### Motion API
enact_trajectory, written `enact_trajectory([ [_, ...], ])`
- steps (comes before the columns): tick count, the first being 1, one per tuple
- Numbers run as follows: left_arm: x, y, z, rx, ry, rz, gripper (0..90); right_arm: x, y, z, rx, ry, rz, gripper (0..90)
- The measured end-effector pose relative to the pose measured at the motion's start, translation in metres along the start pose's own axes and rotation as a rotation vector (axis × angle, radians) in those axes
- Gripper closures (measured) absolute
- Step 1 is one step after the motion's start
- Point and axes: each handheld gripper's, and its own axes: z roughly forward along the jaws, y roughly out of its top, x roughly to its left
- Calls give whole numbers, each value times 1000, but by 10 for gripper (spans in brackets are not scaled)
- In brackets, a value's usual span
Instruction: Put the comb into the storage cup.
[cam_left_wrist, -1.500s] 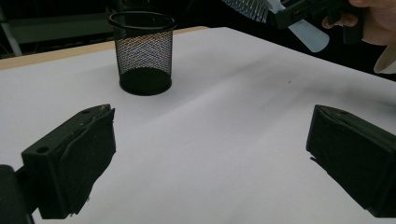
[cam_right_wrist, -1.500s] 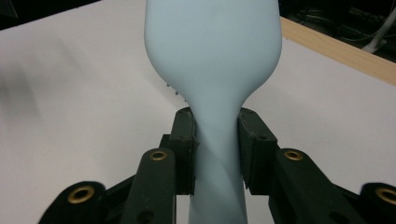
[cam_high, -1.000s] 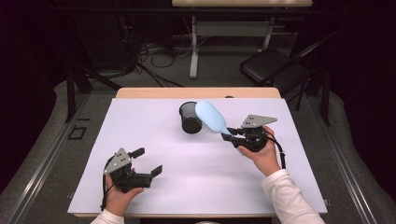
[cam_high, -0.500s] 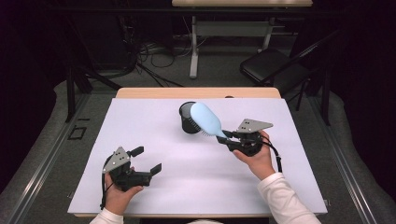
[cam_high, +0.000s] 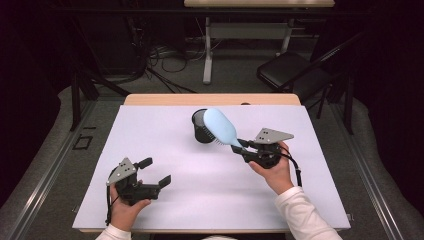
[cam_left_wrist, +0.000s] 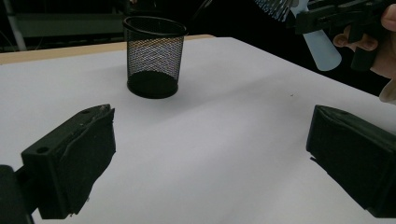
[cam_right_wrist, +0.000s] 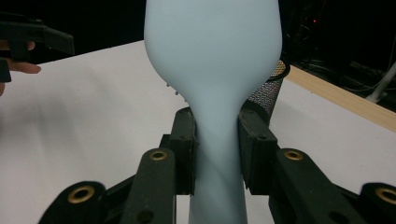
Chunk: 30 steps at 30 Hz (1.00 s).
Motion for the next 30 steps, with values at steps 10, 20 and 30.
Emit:
enact_trajectory([
  [10, -3, 7, -1, -15, -28, -51, 16, 4, 3, -4, -40, -7, -13, 698],
  [20, -2, 23, 8, 1, -42, -110, 15, 8, 4, -2, -52, 8, -16, 698],
  [30, -2, 43, 16, 36, -41, -151, 16, 11, 6, -1, -63, 21, -20, 698],
])
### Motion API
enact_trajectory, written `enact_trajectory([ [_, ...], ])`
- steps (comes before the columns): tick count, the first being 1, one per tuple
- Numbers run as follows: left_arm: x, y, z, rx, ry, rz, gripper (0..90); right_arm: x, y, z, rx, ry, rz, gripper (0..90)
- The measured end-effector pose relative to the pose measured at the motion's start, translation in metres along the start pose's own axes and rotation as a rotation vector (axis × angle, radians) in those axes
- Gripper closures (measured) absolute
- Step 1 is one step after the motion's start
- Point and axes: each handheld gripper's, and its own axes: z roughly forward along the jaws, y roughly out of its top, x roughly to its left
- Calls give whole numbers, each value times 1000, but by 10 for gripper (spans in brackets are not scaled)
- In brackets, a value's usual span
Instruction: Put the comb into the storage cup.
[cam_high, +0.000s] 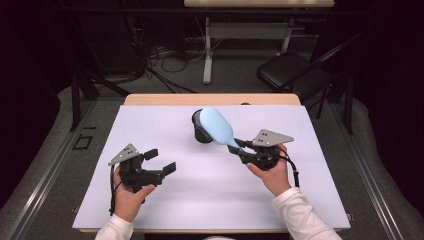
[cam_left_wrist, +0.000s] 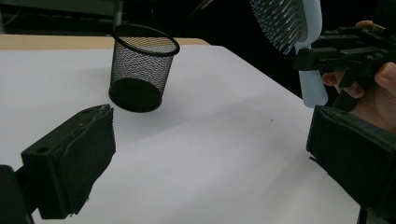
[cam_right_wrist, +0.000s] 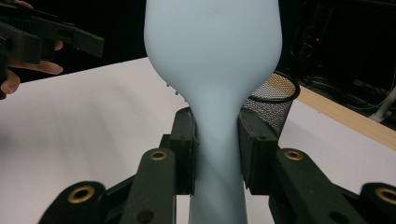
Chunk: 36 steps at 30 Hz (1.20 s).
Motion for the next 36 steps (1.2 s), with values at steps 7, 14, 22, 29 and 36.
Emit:
enact_trajectory([
  [7, -5, 18, 9, 25, -28, 4, 16, -1, 1, -2, -7, 0, 2, 698],
  [14, -7, 33, 22, 49, -39, 12, 16, 1, 1, -1, -8, 4, 0, 698],
  [22, -7, 43, 35, 69, -79, -34, 16, 1, 1, -2, -9, 3, -4, 698],
  [29, -7, 51, 45, 92, -97, -63, 16, 2, 0, -2, -12, 2, -6, 698],
  [36, -5, 57, 48, 60, -128, -129, 22, 2, 0, -2, -14, 0, -7, 698],
])
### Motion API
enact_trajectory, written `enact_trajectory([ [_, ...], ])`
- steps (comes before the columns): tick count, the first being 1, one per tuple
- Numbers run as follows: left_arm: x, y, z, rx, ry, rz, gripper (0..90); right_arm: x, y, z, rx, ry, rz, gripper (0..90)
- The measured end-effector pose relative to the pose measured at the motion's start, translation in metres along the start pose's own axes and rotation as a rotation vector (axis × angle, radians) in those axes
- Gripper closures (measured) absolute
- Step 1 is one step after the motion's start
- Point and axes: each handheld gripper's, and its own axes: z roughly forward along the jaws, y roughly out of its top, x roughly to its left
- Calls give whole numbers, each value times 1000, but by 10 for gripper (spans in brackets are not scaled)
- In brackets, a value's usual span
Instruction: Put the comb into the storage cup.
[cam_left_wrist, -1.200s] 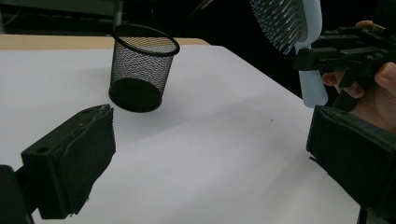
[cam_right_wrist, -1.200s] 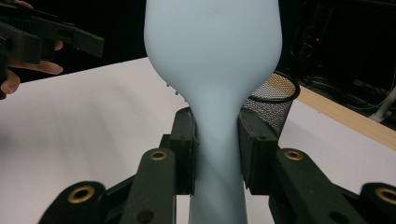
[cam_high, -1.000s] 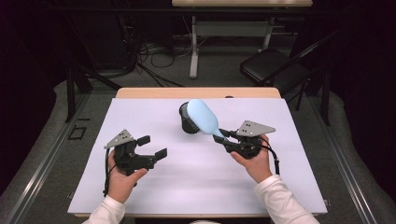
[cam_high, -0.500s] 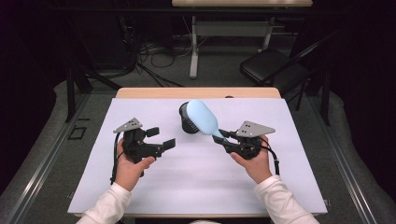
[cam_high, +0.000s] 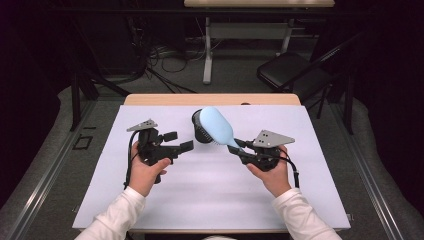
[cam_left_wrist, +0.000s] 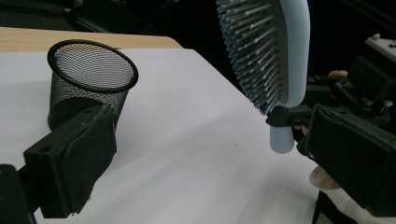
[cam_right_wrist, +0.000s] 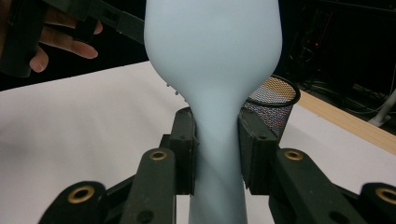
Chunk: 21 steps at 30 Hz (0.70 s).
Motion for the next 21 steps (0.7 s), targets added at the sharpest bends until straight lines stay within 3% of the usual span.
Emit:
enact_trajectory([
  [21, -9, 22, 14, 6, 0, 7, 41, 1, -1, 1, 0, 0, 4, 698],
])
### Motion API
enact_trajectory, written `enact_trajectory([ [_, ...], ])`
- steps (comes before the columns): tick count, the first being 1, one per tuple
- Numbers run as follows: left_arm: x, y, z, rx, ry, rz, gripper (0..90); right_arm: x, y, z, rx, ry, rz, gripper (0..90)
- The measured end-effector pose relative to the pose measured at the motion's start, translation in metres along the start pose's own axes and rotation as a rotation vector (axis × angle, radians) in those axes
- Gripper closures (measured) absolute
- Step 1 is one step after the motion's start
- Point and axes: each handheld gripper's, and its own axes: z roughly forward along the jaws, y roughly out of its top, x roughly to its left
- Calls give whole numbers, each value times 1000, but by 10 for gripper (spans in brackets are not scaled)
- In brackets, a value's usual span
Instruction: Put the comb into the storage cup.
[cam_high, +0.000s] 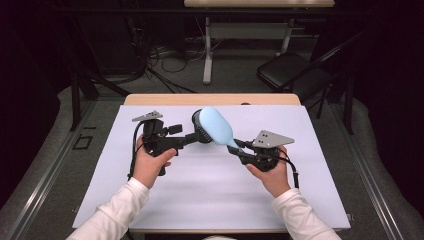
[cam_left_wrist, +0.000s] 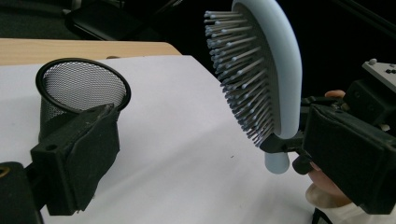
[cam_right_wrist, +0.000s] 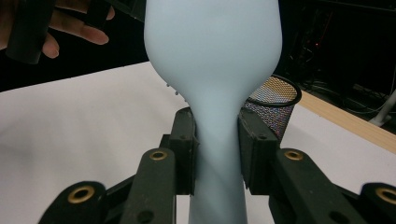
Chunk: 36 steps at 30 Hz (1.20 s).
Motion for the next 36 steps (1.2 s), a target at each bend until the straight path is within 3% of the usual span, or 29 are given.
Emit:
enact_trajectory([
  [16, -6, 13, 18, 20, -21, -39, 81, 1, 0, 1, -9, 5, 0, 697],
  [30, -13, 20, 37, 39, -56, -53, 113, 3, -1, 0, -13, 3, 1, 697],
  [36, -13, 21, 41, 46, -50, -58, 150, 3, -1, -1, -15, -2, 0, 698],
])
